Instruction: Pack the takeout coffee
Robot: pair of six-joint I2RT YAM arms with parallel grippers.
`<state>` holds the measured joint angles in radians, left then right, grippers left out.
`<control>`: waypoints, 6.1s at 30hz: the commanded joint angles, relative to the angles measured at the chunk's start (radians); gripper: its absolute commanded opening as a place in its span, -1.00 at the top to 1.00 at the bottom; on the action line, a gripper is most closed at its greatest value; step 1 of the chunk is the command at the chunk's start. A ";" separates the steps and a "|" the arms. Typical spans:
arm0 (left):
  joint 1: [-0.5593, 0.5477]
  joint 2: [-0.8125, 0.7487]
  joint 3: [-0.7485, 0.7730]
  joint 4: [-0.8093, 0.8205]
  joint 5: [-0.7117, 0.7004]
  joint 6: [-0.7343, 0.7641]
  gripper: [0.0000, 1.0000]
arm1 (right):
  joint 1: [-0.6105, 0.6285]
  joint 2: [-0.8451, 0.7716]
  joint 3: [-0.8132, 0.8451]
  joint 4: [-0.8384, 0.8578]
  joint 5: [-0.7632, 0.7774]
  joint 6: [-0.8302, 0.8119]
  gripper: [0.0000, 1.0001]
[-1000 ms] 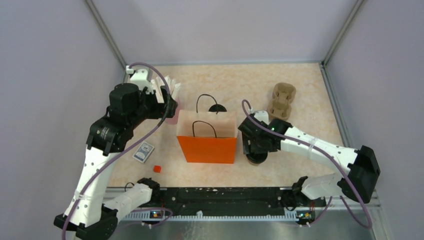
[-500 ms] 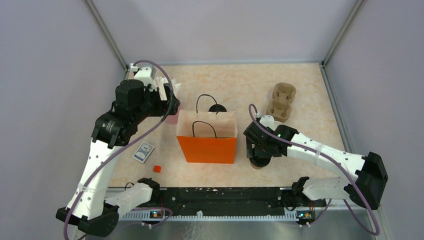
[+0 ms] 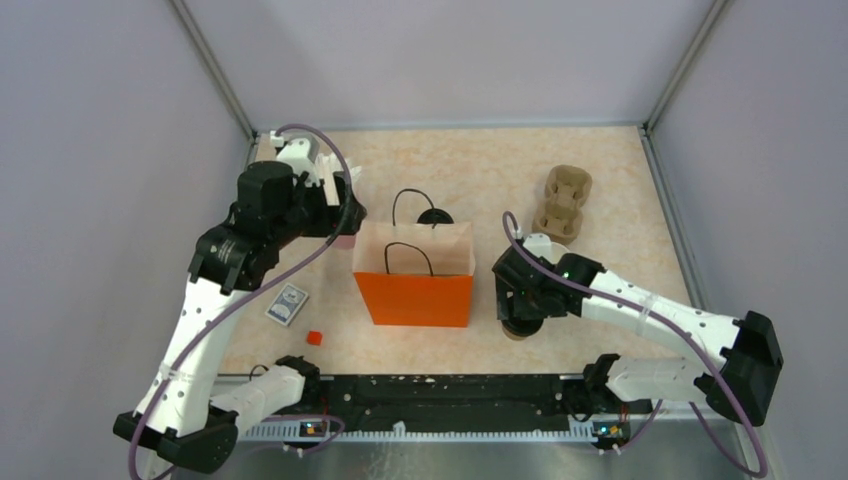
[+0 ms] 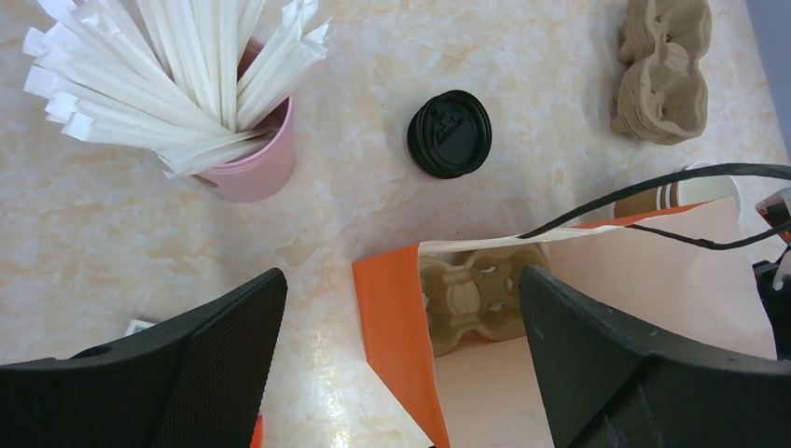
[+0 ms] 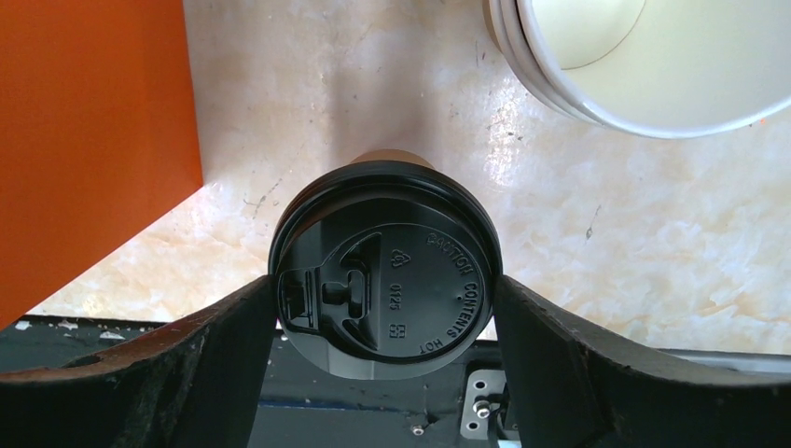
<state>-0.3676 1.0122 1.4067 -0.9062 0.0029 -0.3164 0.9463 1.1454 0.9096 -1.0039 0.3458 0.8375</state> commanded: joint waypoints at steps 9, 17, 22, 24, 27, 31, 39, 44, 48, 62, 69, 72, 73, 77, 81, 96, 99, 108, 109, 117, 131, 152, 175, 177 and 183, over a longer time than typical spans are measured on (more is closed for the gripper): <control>-0.001 -0.008 0.003 0.000 0.040 0.017 -0.94 | 0.010 -0.018 0.008 -0.016 -0.007 -0.011 -0.47; -0.001 0.048 0.079 -0.196 0.068 0.029 -0.76 | 0.010 -0.027 0.186 -0.046 0.041 -0.065 -0.34; -0.001 0.055 0.081 -0.192 0.104 0.039 -0.53 | 0.010 -0.026 0.325 -0.074 0.104 -0.121 -0.30; -0.001 0.064 0.069 -0.187 0.120 0.034 -0.45 | 0.010 -0.025 0.388 -0.096 0.140 -0.141 -0.29; -0.001 0.076 0.026 -0.163 0.162 0.027 -0.34 | 0.010 -0.038 0.454 -0.110 0.180 -0.185 -0.27; -0.001 0.093 -0.001 -0.143 0.189 0.024 -0.19 | 0.009 -0.075 0.520 -0.106 0.232 -0.235 -0.24; -0.002 0.095 -0.049 -0.088 0.220 0.043 0.21 | 0.010 -0.135 0.623 0.124 0.149 -0.515 -0.19; -0.001 0.065 -0.067 0.050 0.282 0.040 0.77 | 0.009 -0.141 0.656 0.230 -0.029 -0.664 -0.18; -0.002 0.047 -0.113 0.188 0.329 0.035 1.00 | 0.010 -0.137 0.670 0.306 -0.222 -0.742 -0.18; -0.002 0.051 -0.142 0.273 0.263 -0.036 1.00 | 0.010 -0.102 0.755 0.278 -0.411 -0.810 -0.15; -0.002 0.069 -0.126 0.281 0.242 -0.162 1.00 | 0.009 -0.108 0.803 0.338 -0.381 -0.832 -0.15; -0.002 0.086 -0.105 0.272 0.241 -0.172 1.00 | 0.011 -0.072 0.829 0.323 -0.454 -0.831 -0.15; -0.001 0.089 -0.103 0.263 0.233 -0.173 1.00 | 0.010 -0.062 0.832 0.326 -0.477 -0.819 -0.15; -0.002 0.096 -0.092 0.233 0.231 -0.222 1.00 | 0.011 -0.049 0.825 0.357 -0.551 -0.787 -0.14; -0.002 0.089 -0.108 0.255 0.263 -0.287 1.00 | 0.011 -0.060 0.794 0.395 -0.568 -0.774 -0.14; -0.002 -0.013 -0.218 0.374 0.286 -0.231 1.00 | 0.012 -0.022 0.711 0.230 -0.507 -0.889 -0.07; -0.002 -0.031 -0.240 0.398 0.301 -0.216 1.00 | 0.018 -0.016 0.706 0.229 -0.489 -0.899 -0.07; -0.002 -0.141 -0.352 0.603 0.449 -0.131 0.95 | 0.161 0.053 0.658 0.204 -0.286 -1.032 -0.06; -0.002 -0.159 -0.376 0.628 0.457 -0.123 0.95 | 0.180 0.059 0.655 0.208 -0.259 -1.042 -0.06; -0.002 -0.210 -0.440 0.686 0.470 -0.116 1.00 | 0.274 0.089 0.629 0.250 -0.079 -1.114 -0.04; -0.002 -0.191 -0.434 0.628 0.398 -0.066 1.00 | 0.311 0.014 0.598 0.265 0.085 -1.056 -0.04; -0.002 -0.242 -0.524 0.688 0.481 0.017 1.00 | 0.300 -0.073 0.541 0.321 0.160 -0.990 -0.07; -0.002 -0.195 -0.343 0.234 0.318 0.065 -0.29 | 0.302 0.052 0.525 0.341 -0.011 -1.122 -0.04; -0.002 -0.199 -0.326 0.197 0.317 0.052 -0.42 | 0.301 0.070 0.531 0.345 -0.007 -1.123 -0.04; -0.002 -0.162 -0.242 0.063 0.329 -0.047 -0.63 | 0.301 0.096 0.521 0.380 -0.002 -1.094 -0.04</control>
<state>-0.3676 0.8261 1.0931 -0.7475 0.3309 -0.2951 1.2476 1.2327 1.4273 -0.6888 0.3416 -0.2661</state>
